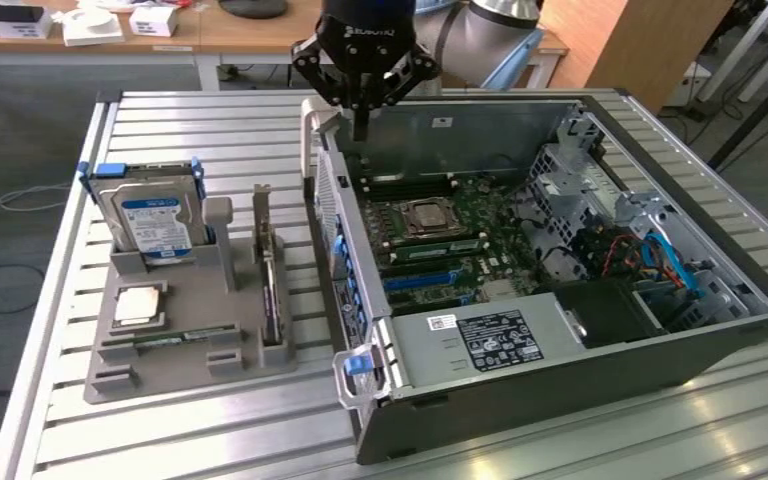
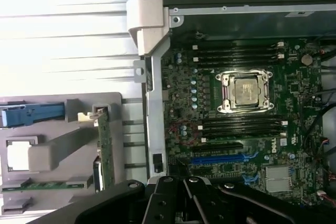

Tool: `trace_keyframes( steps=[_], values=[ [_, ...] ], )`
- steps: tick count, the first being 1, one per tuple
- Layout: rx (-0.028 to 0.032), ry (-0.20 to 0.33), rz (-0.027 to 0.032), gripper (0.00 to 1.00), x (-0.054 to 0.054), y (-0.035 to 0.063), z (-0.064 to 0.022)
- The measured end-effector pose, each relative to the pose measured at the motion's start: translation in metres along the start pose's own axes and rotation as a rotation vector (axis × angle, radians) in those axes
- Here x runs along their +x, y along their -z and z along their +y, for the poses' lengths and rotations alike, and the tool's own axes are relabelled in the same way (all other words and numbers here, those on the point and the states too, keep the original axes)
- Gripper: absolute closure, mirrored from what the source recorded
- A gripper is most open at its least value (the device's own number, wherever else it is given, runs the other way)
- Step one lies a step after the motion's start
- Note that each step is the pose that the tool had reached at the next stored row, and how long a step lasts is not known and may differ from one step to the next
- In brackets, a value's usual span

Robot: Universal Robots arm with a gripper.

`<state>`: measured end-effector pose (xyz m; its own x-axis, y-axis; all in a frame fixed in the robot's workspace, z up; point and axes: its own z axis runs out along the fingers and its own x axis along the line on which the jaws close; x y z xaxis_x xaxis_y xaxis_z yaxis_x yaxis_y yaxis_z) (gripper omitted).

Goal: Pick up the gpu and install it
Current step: 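Reach for the gpu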

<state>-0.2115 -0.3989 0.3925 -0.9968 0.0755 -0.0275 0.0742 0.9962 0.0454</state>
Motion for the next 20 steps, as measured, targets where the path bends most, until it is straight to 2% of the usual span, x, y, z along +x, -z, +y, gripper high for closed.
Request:
trace_keyframes(
  steps=[13, 20],
  values=[
    [-0.0004, 0.0, -0.005, 0.89, 0.052, 0.0014, -0.0038],
    [-0.0004, 0.0, -0.0061, 0.89, 0.066, 0.0018, -0.0049]
  ],
)
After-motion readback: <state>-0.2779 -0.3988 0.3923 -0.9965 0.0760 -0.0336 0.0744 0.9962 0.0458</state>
